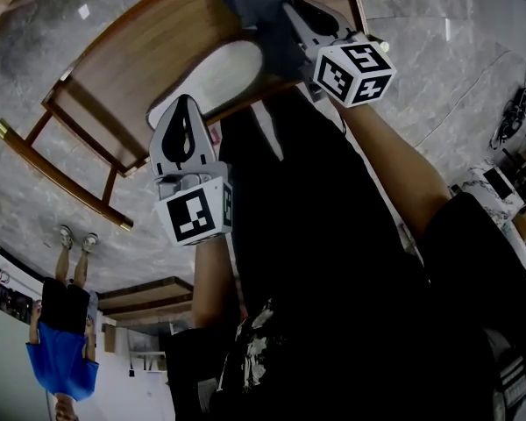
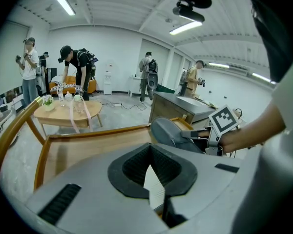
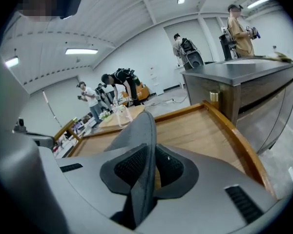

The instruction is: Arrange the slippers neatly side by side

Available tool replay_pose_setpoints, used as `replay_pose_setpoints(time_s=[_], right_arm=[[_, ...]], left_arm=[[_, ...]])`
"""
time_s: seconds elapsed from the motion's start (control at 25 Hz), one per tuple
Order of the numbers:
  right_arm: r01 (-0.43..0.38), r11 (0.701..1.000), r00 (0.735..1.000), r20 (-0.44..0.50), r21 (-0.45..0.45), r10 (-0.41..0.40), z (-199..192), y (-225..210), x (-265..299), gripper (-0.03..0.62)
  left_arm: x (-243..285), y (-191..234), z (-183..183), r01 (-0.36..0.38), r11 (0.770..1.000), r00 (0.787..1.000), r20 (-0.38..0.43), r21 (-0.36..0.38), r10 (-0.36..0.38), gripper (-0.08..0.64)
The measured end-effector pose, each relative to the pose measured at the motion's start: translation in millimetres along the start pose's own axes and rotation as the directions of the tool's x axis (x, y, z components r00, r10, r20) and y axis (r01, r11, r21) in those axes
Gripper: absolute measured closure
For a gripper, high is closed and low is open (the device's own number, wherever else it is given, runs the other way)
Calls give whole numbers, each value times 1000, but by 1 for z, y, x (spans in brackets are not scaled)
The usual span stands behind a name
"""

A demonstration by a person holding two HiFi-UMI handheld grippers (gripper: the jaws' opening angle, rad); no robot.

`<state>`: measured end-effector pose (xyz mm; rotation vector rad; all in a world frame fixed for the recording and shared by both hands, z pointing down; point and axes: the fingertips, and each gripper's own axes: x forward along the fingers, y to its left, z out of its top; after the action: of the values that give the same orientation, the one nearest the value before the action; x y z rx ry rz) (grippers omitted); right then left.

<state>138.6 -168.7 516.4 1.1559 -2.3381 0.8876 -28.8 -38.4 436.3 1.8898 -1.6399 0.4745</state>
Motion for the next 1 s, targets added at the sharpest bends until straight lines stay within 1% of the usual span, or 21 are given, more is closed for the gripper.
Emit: replay_pose_setpoints(time_s=[0.12, 0.24, 0.36, 0.44, 0.48, 0.52, 0.56, 0.6, 0.64, 0.68, 0.72, 0.76, 0.8, 0.84, 0.92, 0.96, 1.0], right_arm=[[21, 996, 999, -32, -89, -24, -4, -4, 5, 541], [40, 984, 997, -55, -173, -51, -6, -9, 6, 540], [50, 979, 997, -50, -200, -61, -4, -11, 6, 528], [88, 975, 995, -27, -203, -95, 0, -15, 3, 511], [117, 970, 993, -3, -212, -121, 5, -16, 0, 509], [142, 962, 990, 26, -234, -140, 12, -14, -4, 516], [152, 952, 988, 53, -268, -142, 20, -8, -10, 544], [137, 942, 990, 70, -307, -121, 25, 3, -15, 574], [97, 934, 995, 68, -343, -79, 27, 18, -20, 588], [38, 927, 999, 47, -373, -22, 24, 36, -24, 592], [-35, 917, 999, 7, -396, 41, 16, 56, -27, 592], [-113, 903, 994, -48, -414, 103, 4, 75, -29, 592], [-190, 885, 981, -110, -425, 157, -12, 92, -30, 592], [-259, 867, 964, -173, -425, 203, -29, 107, -31, 594], [-365, 840, 922, -280, -401, 267, -60, 129, -33, 594], [-399, 832, 904, -319, -385, 285, -73, 137, -33, 592], [-421, 827, 889, -351, -372, 295, -83, 142, -33, 592]], left_arm=[[0, 3, -1, -3, 1000, 1000, -2, 4, 3, 561], [0, 7, -2, -10, 1000, 1000, -4, 4, 10, 561], [1, 11, -3, -22, 1000, 1000, -7, 8, 22, 561], [1, 14, -4, -27, 1000, 1000, -6, 16, 27, 560], [2, 14, -5, -17, 999, 1000, -8, 27, 17, 560], [4, 13, -8, 7, 999, 1000, -20, 46, -6, 560], [8, 11, -12, 47, 997, 998, -46, 67, -43, 560], [13, 10, -18, 94, 992, 992, -86, 82, -87, 559], [19, 8, -24, 144, 986, 983, -129, 85, -132, 490], [25, 8, -29, 189, 978, 971, -165, 83, -174, 432], [31, 8, -33, 231, 969, 957, -199, 88, -210, 430], [36, 9, -37, 269, 957, 942, -237, 104, -239, 421], [42, 11, -43, 305, 944, 924, -281, 128, -261, 409], [48, 12, -49, 340, 927, 904, -326, 156, -277, 398], [58, 17, -63, 408, 890, 858, -420, 203, -297, 397], [62, 19, -71, 443, 871, 828, -470, 214, -305, 397], [65, 21, -78, 479, 852, 793, -521, 213, -316, 397]])
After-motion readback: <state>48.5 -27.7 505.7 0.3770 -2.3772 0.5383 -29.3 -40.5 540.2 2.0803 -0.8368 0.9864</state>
